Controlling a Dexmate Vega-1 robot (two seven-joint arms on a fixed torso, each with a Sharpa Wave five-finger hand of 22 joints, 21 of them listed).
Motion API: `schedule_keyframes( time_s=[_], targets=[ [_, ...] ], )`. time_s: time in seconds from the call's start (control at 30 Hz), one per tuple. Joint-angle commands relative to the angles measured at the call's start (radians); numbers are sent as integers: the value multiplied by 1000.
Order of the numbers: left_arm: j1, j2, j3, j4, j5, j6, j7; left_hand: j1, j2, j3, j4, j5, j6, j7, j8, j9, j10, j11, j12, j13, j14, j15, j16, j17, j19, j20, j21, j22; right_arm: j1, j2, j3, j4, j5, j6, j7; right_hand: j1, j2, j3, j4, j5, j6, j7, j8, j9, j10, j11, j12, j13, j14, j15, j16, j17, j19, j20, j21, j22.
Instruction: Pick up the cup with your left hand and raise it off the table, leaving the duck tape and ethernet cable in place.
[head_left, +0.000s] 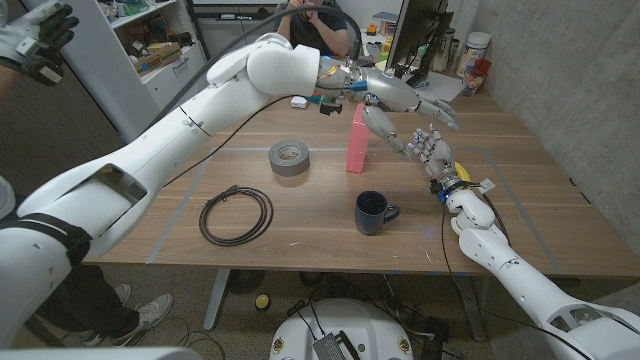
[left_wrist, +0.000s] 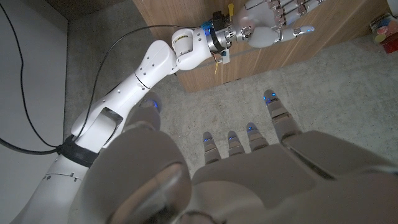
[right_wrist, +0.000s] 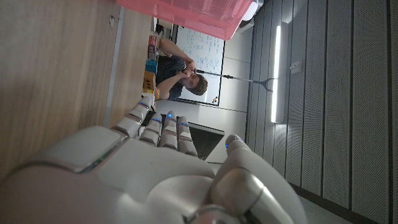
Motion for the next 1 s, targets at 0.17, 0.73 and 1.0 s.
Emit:
schedule_keyframes(
  time_s=[0.17,0.73,1.0],
  targets=[
    [-43,-2,57,-57,79,94,-124,37,4,-7,3,10,5,-3,13,6,4,7,7,3,10,-8,10,2,27,0,12,2,-19,-1,6,-14,0,10,-14,2,-13,-6,-1,8,9,-3,8,3,5,-2,3,4,1,12,4,4,5,7,2,2],
    [-45,31,91,-155,92,148,-273,137,42,-5,4,-6,-23,4,6,8,-17,68,5,4,9,44,8,4,73,3,17,3,-35,-22,0,-52,-5,-27,-31,-2,-21,-12,-2,9,4,-7,5,3,2,-5,3,4,1,17,4,4,3,12,1,1],
    [-33,50,100,-178,138,162,-309,146,37,-11,6,-8,-22,7,8,8,-13,76,7,5,13,50,9,4,79,4,17,3,-44,-27,-1,-72,-3,-38,-37,-5,-25,-15,-1,10,3,-9,5,3,2,-4,2,4,1,22,4,4,4,16,1,1]
  ],
)
